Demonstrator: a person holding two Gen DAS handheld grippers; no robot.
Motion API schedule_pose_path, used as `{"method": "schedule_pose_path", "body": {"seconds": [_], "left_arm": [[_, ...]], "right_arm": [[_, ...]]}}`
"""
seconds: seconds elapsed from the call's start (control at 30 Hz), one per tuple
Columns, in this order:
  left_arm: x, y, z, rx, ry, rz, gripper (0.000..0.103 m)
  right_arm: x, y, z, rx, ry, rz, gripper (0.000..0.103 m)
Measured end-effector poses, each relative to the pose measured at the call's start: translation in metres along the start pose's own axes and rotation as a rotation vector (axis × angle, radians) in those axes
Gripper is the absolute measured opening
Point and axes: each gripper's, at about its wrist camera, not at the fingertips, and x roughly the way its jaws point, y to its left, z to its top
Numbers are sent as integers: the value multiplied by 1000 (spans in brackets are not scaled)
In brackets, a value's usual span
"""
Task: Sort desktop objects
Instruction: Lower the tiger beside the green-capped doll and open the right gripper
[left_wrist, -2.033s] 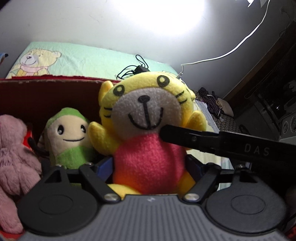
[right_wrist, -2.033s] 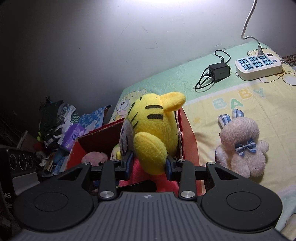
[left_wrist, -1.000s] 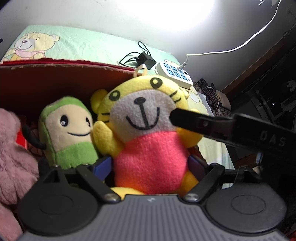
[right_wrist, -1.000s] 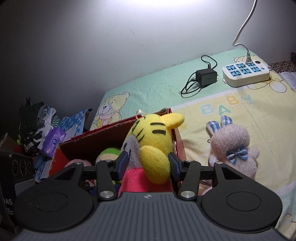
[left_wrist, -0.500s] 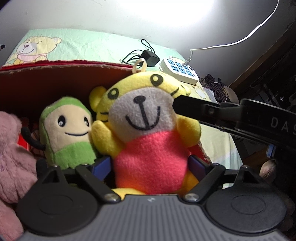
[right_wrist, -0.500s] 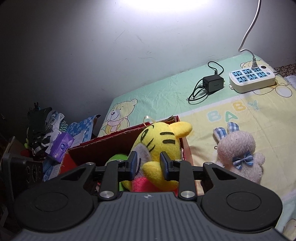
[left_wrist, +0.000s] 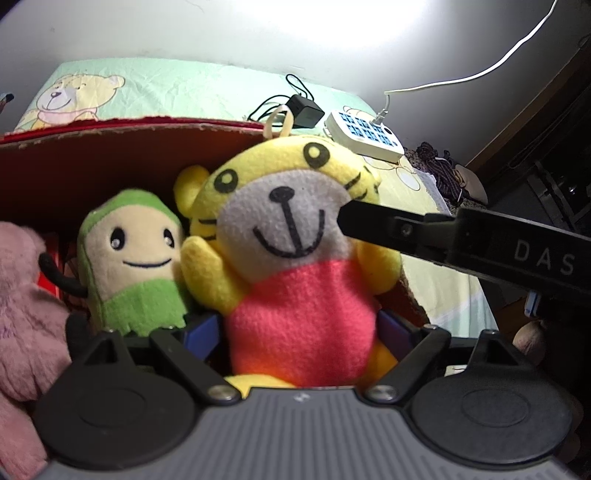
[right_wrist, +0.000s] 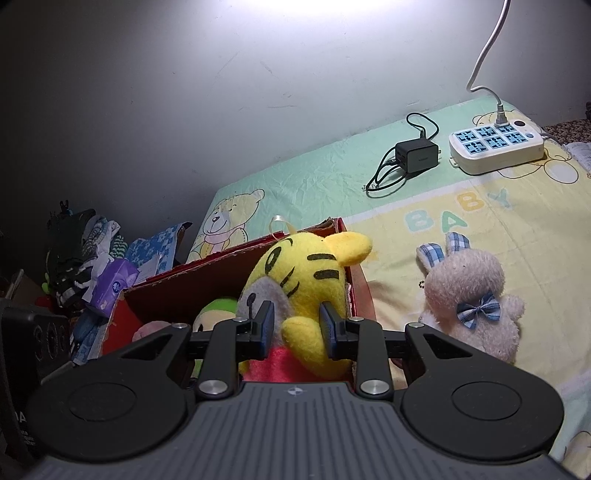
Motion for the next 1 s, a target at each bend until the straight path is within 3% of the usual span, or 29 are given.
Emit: {"method": "schedule_pose_path", "body": {"seconds": [0.2, 0.53, 1.0], "left_arm": [[-7, 0, -2, 13, -4, 14, 88], [-34, -6, -9, 44, -81, 1, 88], [-34, -8, -13, 29, -55, 147, 88]], "right_arm": [[1, -11, -2, 70, 8, 2, 33], [-21, -7, -5, 32, -42, 18, 33], [-41, -6, -26, -7, -87, 13, 31]]}}
